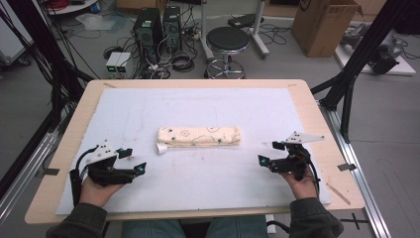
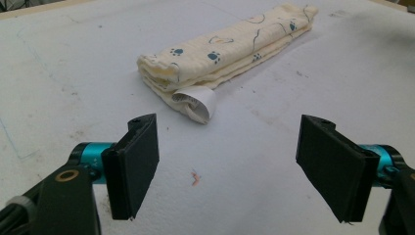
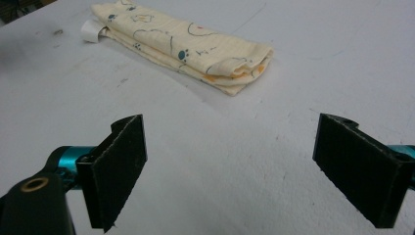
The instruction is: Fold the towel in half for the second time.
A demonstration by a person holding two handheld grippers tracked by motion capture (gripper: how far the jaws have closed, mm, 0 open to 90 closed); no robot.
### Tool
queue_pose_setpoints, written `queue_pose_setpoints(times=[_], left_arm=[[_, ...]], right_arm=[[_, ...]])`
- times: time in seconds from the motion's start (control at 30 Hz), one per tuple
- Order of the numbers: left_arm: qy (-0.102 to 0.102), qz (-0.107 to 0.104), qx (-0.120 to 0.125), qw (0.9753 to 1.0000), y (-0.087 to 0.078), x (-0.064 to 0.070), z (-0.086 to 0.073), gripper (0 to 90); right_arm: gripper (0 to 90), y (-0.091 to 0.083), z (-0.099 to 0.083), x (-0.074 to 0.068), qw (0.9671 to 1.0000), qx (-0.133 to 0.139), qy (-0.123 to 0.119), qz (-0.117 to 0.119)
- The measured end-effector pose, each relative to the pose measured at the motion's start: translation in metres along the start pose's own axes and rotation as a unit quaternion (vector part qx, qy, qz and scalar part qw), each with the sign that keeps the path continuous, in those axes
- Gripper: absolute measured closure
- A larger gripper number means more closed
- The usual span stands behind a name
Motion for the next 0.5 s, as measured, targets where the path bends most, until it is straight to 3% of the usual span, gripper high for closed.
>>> queue_pose_setpoints(times=[0.5], left_arm=[[0.001, 0.007, 0.0, 1.0, -0.015, 0.006, -0.015, 24.5]], right_arm=[[11.9, -0.014, -0.02, -0.013, 0.9998, -0.008, -0.014, -0.007]])
Point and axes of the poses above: each handheld gripper's, and its own axes: y roughly forward along the jaws, z roughly out of its top, x roughly to its right, the point moved 5 cm from there along y, roughly forward along the jaws, and after that the axes turned 15 degrees about -y, right-handed, at the moved point
